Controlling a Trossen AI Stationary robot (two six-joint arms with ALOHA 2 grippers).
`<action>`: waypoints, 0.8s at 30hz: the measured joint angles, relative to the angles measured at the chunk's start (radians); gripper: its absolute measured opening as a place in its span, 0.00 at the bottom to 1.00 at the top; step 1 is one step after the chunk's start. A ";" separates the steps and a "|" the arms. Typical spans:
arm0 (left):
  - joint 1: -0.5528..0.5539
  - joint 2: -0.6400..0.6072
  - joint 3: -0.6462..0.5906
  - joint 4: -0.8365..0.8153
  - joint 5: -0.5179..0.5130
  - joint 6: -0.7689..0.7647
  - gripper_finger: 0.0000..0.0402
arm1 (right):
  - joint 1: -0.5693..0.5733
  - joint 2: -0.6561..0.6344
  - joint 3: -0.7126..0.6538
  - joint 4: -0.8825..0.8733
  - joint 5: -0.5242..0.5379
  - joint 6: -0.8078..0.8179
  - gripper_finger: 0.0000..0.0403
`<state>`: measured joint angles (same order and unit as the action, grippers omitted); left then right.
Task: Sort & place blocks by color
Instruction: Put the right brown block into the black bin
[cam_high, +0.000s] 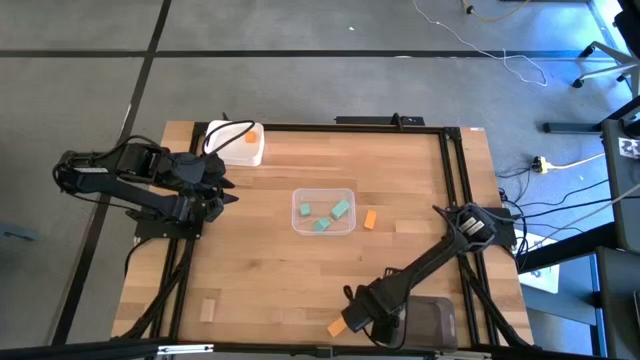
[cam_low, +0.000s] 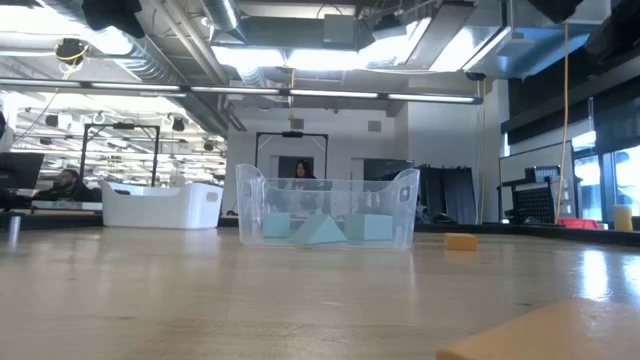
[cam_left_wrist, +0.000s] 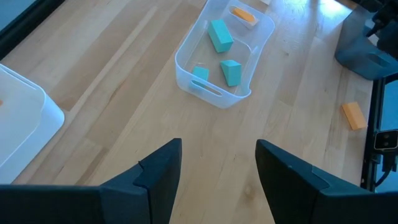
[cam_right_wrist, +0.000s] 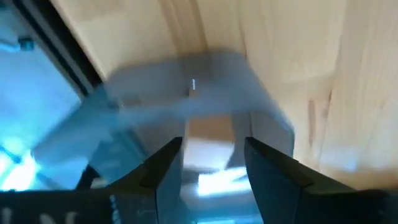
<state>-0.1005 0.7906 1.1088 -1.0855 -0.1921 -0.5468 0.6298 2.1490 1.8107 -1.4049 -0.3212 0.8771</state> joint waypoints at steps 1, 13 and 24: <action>0.000 0.000 0.000 0.000 0.000 0.000 0.49 | -0.005 0.000 0.007 -0.029 -0.015 -0.015 0.42; 0.000 0.006 0.000 -0.006 0.108 0.006 0.49 | -0.020 -0.028 0.304 -0.163 0.179 0.061 0.42; -0.019 0.106 -0.001 -0.024 0.207 0.231 0.49 | -0.063 -0.135 0.509 -0.174 0.672 0.130 0.42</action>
<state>-0.1196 0.8971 1.1080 -1.1092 0.0149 -0.3162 0.5665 2.0136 2.3195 -1.5789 0.3510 1.0076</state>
